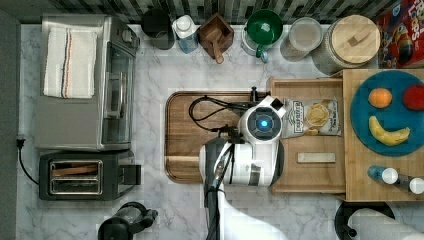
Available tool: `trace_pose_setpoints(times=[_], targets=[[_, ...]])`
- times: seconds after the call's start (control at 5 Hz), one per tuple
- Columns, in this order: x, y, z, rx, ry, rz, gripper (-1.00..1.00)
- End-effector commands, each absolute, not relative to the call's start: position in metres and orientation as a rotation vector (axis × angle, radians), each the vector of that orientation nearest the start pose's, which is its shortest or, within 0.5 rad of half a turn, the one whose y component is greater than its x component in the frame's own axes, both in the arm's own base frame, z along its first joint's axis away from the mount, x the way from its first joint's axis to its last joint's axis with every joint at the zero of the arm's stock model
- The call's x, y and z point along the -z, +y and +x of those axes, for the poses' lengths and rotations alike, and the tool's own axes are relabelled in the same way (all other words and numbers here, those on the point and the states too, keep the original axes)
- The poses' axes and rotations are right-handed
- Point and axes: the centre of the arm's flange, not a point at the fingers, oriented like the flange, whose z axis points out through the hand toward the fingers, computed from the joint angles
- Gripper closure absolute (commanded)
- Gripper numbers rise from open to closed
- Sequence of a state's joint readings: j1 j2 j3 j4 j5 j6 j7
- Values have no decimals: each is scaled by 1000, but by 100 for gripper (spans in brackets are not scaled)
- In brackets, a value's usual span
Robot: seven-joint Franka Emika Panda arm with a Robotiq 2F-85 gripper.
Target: Close the drawer.
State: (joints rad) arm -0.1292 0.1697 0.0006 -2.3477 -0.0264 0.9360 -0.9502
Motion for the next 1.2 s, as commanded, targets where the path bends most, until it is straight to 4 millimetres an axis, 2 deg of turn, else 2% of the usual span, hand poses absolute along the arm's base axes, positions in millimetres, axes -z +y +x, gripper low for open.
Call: trace_pose_setpoints(times=[0.2, 0.4, 0.6, 1.0, 1.2], targets=[[-290, -158, 527, 99, -81, -3160, 100], [-306, -209, 529, 75, -100, -3174, 100], [-310, -254, 530, 86, -104, -3186, 100], [-314, -329, 519, 205, -31, -3213, 100], [-328, -358, 510, 203, -1, -3252, 100]])
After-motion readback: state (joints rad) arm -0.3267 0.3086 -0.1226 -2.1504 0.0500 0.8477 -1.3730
